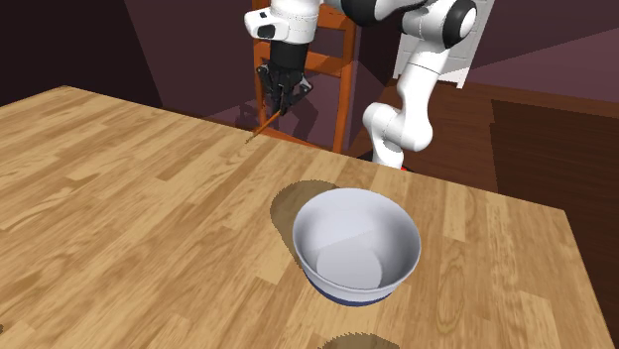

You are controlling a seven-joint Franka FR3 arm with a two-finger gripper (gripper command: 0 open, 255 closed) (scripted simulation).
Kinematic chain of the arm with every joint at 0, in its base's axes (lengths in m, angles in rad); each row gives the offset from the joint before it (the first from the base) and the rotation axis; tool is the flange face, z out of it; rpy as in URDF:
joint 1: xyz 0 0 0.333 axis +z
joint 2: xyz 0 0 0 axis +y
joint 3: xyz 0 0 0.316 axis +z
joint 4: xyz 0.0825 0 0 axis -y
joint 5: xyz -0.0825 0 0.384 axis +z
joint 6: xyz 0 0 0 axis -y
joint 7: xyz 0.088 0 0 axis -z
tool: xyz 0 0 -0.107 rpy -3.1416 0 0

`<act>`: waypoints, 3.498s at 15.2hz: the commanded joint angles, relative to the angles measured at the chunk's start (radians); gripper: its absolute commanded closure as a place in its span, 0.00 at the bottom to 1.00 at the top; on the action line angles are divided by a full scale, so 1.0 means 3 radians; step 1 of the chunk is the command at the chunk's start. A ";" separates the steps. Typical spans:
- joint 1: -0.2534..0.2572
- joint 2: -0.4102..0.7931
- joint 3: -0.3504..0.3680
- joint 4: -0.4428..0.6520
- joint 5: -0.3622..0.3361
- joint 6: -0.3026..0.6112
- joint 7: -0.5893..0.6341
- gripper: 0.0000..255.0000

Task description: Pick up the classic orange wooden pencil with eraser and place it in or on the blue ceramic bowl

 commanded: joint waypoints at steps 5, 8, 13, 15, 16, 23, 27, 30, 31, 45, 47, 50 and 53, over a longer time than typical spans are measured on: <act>-0.0003 0.0102 0.0014 0.0368 0.0004 -0.0263 -0.0048 1.00; -0.0005 0.0165 0.0020 0.0565 0.0003 -0.0396 -0.0073 1.00; 0.0062 0.0319 0.0204 0.0812 0.0045 -0.0539 0.0152 1.00; 0.0108 0.0417 0.0323 0.0927 0.0066 -0.0590 0.0311 1.00; 0.0132 0.0471 0.0383 0.0992 0.0073 -0.0617 0.0391 1.00; 0.0317 0.0967 0.0795 0.1586 0.0056 -0.0842 0.0960 1.00; 0.0465 0.1360 0.1027 0.2070 -0.0038 -0.1023 0.1293 1.00; 0.0625 0.1727 0.1192 0.2541 -0.0172 -0.1208 0.1540 1.00; 0.0694 0.1869 0.1244 0.2728 -0.0233 -0.1284 0.1620 1.00; 0.1326 0.2346 0.0995 0.3034 -0.0318 -0.1202 0.1991 1.00; 0.1290 0.2258 0.0993 0.2809 -0.0278 -0.1064 0.2011 1.00; 0.1250 0.2149 0.0987 0.2514 -0.0232 -0.0874 0.2036 1.00; 0.1214 0.2044 0.0979 0.2198 -0.0189 -0.0659 0.2064 1.00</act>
